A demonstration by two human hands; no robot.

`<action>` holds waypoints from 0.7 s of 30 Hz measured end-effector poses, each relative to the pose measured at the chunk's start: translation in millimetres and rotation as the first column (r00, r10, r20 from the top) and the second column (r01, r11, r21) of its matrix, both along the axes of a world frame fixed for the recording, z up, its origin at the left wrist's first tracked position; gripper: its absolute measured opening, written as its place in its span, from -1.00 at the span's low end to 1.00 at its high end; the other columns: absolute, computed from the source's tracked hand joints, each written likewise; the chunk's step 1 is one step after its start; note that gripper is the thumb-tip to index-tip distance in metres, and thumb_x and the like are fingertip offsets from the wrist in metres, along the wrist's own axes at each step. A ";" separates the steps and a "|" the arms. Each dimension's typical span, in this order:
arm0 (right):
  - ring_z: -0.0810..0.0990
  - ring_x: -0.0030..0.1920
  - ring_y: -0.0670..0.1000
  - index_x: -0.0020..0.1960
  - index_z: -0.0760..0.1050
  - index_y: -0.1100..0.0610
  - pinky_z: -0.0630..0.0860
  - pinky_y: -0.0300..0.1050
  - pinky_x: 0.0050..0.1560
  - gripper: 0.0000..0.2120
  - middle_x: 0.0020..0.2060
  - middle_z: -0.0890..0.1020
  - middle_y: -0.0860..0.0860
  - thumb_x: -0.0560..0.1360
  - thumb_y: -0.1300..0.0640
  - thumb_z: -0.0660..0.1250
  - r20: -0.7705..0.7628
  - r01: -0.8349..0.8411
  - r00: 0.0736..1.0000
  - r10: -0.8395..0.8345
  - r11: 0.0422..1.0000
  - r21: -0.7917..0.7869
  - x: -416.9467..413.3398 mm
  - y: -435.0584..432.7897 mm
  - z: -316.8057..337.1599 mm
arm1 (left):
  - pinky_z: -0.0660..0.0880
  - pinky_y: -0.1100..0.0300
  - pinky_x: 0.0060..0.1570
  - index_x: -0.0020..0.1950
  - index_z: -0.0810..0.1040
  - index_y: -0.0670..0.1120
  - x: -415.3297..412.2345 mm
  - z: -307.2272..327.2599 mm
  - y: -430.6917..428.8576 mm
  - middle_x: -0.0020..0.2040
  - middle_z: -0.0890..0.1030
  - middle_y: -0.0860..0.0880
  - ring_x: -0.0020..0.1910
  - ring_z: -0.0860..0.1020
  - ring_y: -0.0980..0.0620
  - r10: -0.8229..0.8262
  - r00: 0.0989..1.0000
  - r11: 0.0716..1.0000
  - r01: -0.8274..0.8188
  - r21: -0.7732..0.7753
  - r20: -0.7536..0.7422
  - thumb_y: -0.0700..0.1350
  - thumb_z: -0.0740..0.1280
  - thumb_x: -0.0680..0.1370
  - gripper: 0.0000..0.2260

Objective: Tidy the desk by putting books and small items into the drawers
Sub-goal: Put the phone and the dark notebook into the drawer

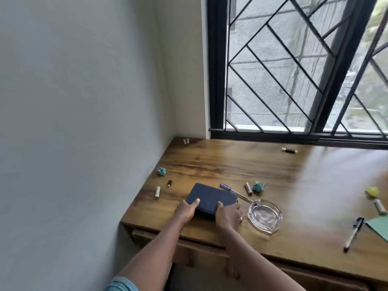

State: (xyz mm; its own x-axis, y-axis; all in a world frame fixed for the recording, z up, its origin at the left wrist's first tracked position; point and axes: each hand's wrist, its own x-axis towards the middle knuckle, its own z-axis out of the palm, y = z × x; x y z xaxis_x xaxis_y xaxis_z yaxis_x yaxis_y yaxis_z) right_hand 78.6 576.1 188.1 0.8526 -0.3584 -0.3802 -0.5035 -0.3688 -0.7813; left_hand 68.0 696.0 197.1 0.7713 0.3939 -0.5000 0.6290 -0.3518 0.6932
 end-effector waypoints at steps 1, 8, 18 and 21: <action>0.36 0.32 0.25 0.42 0.18 0.33 0.30 0.05 0.34 -0.42 0.34 0.35 0.28 0.55 0.02 0.25 -0.002 0.010 1.000 -0.010 1.000 0.013 -0.9 -0.3 0.9 | 0.31 0.04 0.39 0.51 0.16 -0.21 -0.7 -1.6 -1.3 0.48 0.30 -0.15 0.44 0.31 -0.13 0.026 1.000 0.999 -0.026 -0.031 0.015 0.18 0.21 0.57 -0.33; 0.50 0.14 0.26 0.35 0.31 0.21 0.44 0.00 0.14 -0.54 0.16 0.52 0.26 0.47 0.18 0.22 -0.022 0.126 0.992 -0.124 0.979 0.160 -25.4 -3.6 13.8 | 0.39 0.10 0.24 0.42 0.33 -0.23 -32.7 -0.1 15.9 0.38 0.43 -0.15 0.34 0.42 -0.14 0.138 0.990 0.983 -0.138 -0.119 -0.006 0.24 0.19 0.55 -0.36; 0.48 0.00 0.13 0.24 0.39 0.29 0.38 -0.18 -0.31 -0.66 0.16 0.53 0.21 0.51 0.20 0.30 -0.062 0.038 0.998 -0.025 0.975 0.220 -100.4 -17.7 19.0 | 0.50 -0.05 0.23 0.08 0.53 -0.26 -88.9 3.0 23.2 0.02 0.62 -0.19 0.09 0.57 -0.19 0.088 0.993 0.833 -0.029 -0.553 0.080 -0.04 0.54 0.33 -0.55; 0.56 0.06 0.14 0.23 0.45 0.26 0.49 -0.15 -0.23 -0.66 0.12 0.58 0.19 0.51 0.12 0.26 -0.111 0.000 0.994 0.019 0.987 0.163 -113.4 -27.1 13.2 | 0.58 0.00 0.04 0.06 0.55 -0.23 -106.4 2.9 6.9 -0.02 0.65 -0.15 -0.03 0.62 -0.12 0.081 0.965 0.884 0.045 -0.464 0.248 0.01 0.58 0.25 -0.49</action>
